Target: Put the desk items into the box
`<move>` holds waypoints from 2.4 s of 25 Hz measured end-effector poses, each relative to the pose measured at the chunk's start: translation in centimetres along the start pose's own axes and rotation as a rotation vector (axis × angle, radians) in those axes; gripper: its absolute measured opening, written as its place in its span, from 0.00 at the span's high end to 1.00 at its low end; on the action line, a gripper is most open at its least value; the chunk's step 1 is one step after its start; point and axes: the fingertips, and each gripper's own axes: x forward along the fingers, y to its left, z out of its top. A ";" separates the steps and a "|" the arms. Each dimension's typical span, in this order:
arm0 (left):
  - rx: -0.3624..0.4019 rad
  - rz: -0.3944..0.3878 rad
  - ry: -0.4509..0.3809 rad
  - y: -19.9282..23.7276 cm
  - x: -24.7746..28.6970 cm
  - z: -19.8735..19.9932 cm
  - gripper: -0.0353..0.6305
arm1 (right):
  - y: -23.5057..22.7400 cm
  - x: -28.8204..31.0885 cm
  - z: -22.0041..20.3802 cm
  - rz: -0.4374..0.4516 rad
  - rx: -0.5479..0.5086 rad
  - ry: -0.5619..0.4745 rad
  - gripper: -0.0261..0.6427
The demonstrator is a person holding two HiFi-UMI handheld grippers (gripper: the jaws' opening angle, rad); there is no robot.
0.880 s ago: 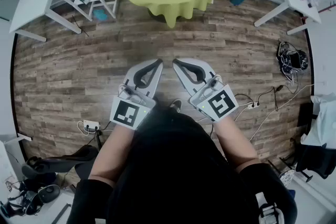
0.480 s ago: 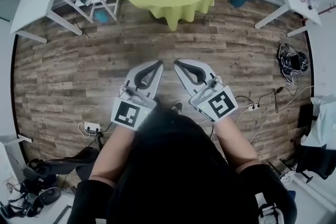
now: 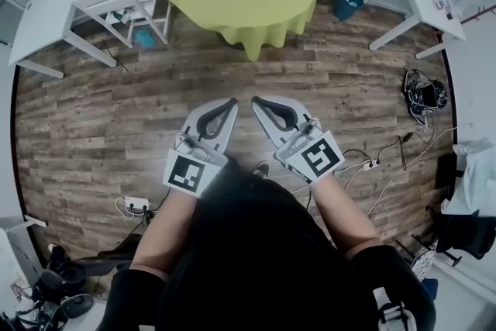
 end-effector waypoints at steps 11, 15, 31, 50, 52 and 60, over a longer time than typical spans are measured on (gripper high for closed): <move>0.000 -0.062 -0.009 7.2 1.8 0.4 0.93 | -2.7 6.6 1.0 -0.052 0.006 0.008 0.94; -0.006 -0.086 -0.011 9.9 2.1 0.2 0.93 | -3.3 9.3 1.0 -0.065 0.007 0.013 0.94; -0.031 -0.135 0.016 16.2 3.3 -1.0 0.93 | -5.4 14.9 1.0 -0.115 0.015 0.025 0.94; -0.043 -0.067 0.038 23.0 15.4 -0.9 0.93 | -18.4 20.4 0.9 -0.039 0.014 0.022 0.94; -0.045 -0.059 0.031 23.4 17.0 -0.7 0.93 | -20.1 20.7 1.1 -0.028 0.015 0.020 0.94; -0.043 -0.006 0.040 25.1 22.8 -0.6 0.93 | -26.0 21.5 1.0 0.025 0.010 0.020 0.94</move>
